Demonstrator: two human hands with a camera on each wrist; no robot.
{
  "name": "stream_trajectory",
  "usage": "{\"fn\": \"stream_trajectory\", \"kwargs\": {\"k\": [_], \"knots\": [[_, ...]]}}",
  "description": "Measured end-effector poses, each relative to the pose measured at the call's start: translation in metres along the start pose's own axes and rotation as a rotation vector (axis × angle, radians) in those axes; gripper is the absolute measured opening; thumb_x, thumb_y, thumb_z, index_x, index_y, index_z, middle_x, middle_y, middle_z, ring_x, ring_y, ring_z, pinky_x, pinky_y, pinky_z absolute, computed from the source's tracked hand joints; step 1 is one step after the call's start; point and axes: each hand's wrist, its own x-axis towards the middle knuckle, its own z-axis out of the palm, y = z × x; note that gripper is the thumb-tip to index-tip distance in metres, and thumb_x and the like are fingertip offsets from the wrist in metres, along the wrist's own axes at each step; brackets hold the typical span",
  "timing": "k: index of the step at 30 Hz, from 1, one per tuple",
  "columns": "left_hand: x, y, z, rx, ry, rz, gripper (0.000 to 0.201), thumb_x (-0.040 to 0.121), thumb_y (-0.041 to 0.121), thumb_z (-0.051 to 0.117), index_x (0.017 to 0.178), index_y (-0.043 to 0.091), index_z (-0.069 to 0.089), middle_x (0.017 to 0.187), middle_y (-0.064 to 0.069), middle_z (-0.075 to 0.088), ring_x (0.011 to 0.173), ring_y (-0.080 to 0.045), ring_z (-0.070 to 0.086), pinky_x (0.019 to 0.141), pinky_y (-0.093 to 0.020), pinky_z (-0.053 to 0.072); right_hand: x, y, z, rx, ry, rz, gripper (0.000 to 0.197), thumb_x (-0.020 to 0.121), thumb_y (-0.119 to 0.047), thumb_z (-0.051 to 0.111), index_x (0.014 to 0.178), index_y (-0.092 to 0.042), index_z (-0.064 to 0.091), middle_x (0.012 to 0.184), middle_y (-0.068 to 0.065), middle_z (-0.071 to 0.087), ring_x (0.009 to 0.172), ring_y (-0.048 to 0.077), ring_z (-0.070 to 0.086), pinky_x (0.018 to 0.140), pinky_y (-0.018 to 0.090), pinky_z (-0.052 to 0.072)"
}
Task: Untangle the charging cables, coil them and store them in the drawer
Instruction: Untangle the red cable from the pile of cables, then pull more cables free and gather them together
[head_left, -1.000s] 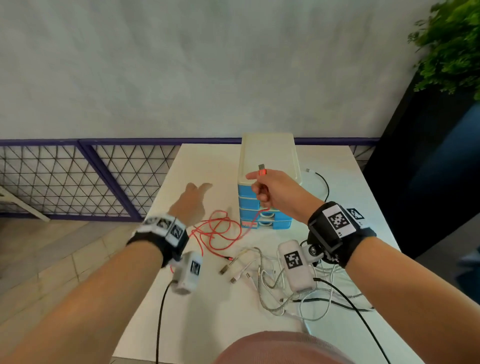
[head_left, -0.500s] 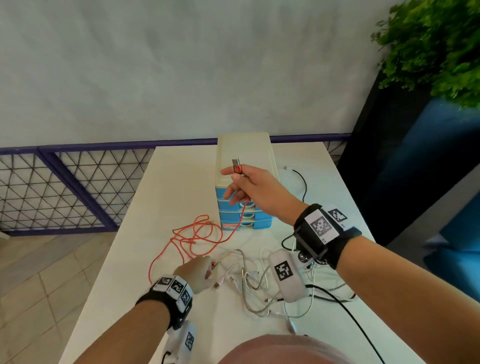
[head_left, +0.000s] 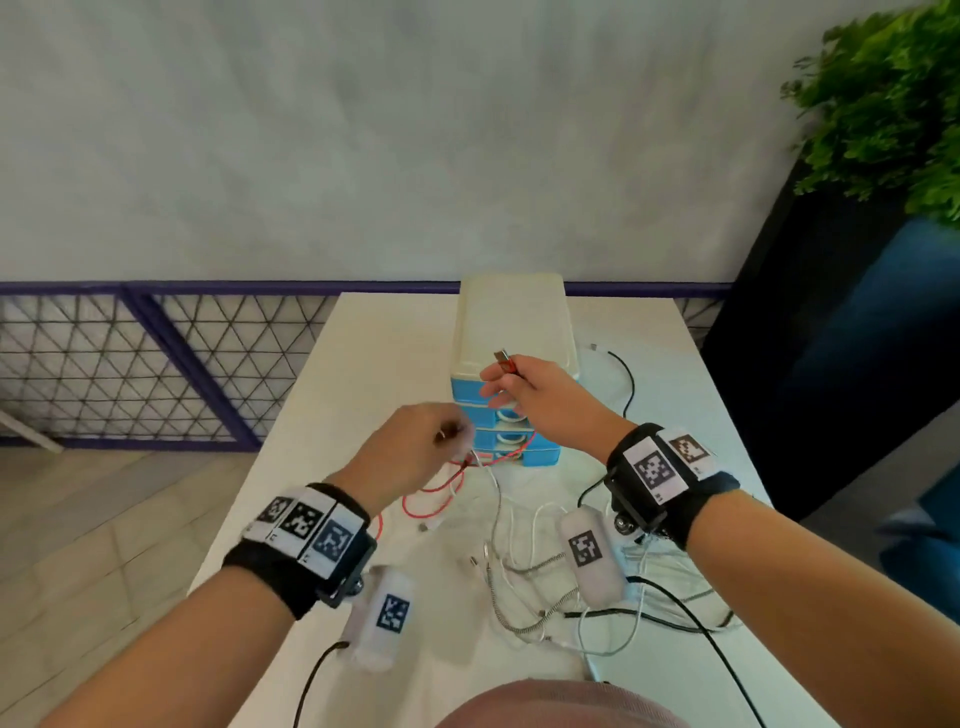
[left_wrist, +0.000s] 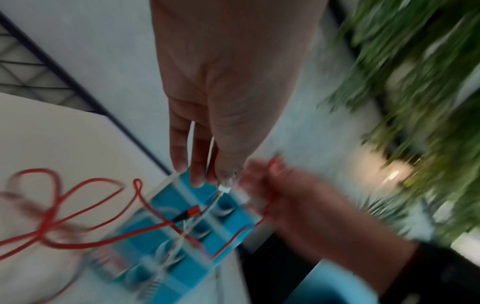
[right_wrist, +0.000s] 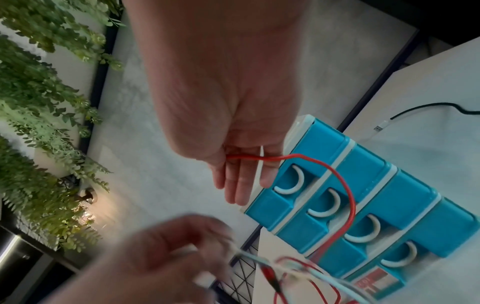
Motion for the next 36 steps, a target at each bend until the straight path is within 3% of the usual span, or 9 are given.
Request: {"fn": "stream_trajectory", "kwargs": {"k": [5, 9, 12, 15, 18, 20, 23, 28, 36], "knots": [[0.015, 0.04, -0.038, -0.125, 0.162, 0.105, 0.015, 0.082, 0.008, 0.068, 0.088, 0.021, 0.071, 0.086, 0.009, 0.065, 0.077, 0.001, 0.059, 0.074, -0.01, 0.044, -0.009, -0.004, 0.0, 0.051, -0.106, -0.035, 0.022, 0.103, -0.005, 0.035, 0.103, -0.007, 0.057, 0.095, -0.002, 0.063, 0.08, -0.005, 0.062, 0.075, 0.009, 0.046], [0.019, 0.052, -0.042, -0.237, 0.231, 0.119, 0.017, 0.084, 0.008, 0.065, 0.085, 0.025, 0.069, 0.079, 0.017, 0.066, 0.069, 0.007, 0.058, 0.073, -0.015, 0.047, -0.017, -0.015, -0.003, 0.114, -0.078, -0.101, 0.022, 0.103, -0.008, 0.037, 0.107, -0.011, 0.058, 0.094, -0.011, 0.063, 0.077, -0.021, 0.059, 0.074, 0.002, 0.042], [0.022, 0.055, -0.039, -0.358, 0.347, 0.09, 0.015, 0.086, 0.01, 0.065, 0.089, 0.024, 0.065, 0.081, 0.012, 0.067, 0.074, -0.004, 0.063, 0.074, -0.026, 0.054, -0.02, -0.023, -0.006, 0.073, -0.04, -0.14, 0.022, 0.102, -0.009, 0.041, 0.097, -0.008, 0.063, 0.085, -0.009, 0.068, 0.075, -0.013, 0.063, 0.071, 0.005, 0.046], [0.021, 0.059, -0.03, -0.575, 0.431, -0.013, 0.021, 0.087, 0.013, 0.066, 0.1, 0.015, 0.049, 0.082, -0.003, 0.062, 0.071, -0.018, 0.064, 0.062, -0.03, 0.058, -0.014, -0.022, -0.008, -0.003, 0.034, -0.141, 0.017, 0.099, -0.012, 0.049, 0.101, 0.0, 0.062, 0.098, 0.013, 0.073, 0.09, 0.013, 0.07, 0.084, 0.023, 0.053], [0.017, 0.053, -0.014, -0.465, 0.399, -0.003, 0.027, 0.084, 0.021, 0.069, 0.098, 0.016, 0.046, 0.086, 0.0, 0.056, 0.076, -0.013, 0.058, 0.065, -0.023, 0.054, -0.014, -0.025, -0.011, 0.03, 0.135, -0.126, 0.011, 0.097, -0.013, 0.053, 0.098, -0.004, 0.061, 0.086, 0.012, 0.072, 0.073, 0.009, 0.067, 0.071, 0.026, 0.053], [0.014, 0.047, -0.004, -0.361, 0.349, 0.011, 0.025, 0.083, 0.022, 0.07, 0.097, 0.019, 0.05, 0.095, 0.001, 0.056, 0.079, -0.009, 0.059, 0.068, -0.017, 0.048, -0.015, -0.029, -0.013, 0.054, 0.173, -0.109, 0.013, 0.097, -0.017, 0.052, 0.096, -0.006, 0.06, 0.089, 0.01, 0.074, 0.082, 0.016, 0.071, 0.071, 0.032, 0.055], [0.013, 0.043, 0.007, -0.299, 0.349, -0.004, 0.023, 0.082, 0.023, 0.071, 0.099, 0.02, 0.055, 0.102, 0.002, 0.054, 0.085, -0.006, 0.06, 0.073, -0.017, 0.048, -0.014, -0.031, -0.014, 0.107, 0.192, -0.114, 0.011, 0.099, -0.018, 0.049, 0.093, -0.014, 0.058, 0.099, 0.004, 0.074, 0.095, 0.01, 0.07, 0.075, 0.018, 0.053], [0.013, 0.045, 0.028, -0.323, 0.239, 0.023, 0.01, 0.086, 0.022, 0.065, 0.081, 0.025, 0.056, 0.08, 0.007, 0.058, 0.074, -0.01, 0.058, 0.069, -0.022, 0.044, -0.014, -0.042, -0.011, 0.291, 0.181, -0.147, 0.013, 0.1, -0.016, 0.047, 0.09, -0.013, 0.055, 0.096, 0.006, 0.074, 0.093, 0.01, 0.071, 0.084, 0.02, 0.054], [0.005, 0.041, 0.036, -0.277, 0.244, 0.058, 0.039, 0.088, 0.019, 0.065, 0.051, 0.025, 0.055, 0.043, 0.005, 0.04, 0.044, -0.002, 0.037, 0.05, -0.013, 0.027, -0.013, -0.041, -0.019, 0.327, 0.229, -0.184, 0.016, 0.102, -0.009, 0.039, 0.089, -0.006, 0.048, 0.081, 0.016, 0.071, 0.078, 0.023, 0.071, 0.079, 0.028, 0.057]]}}
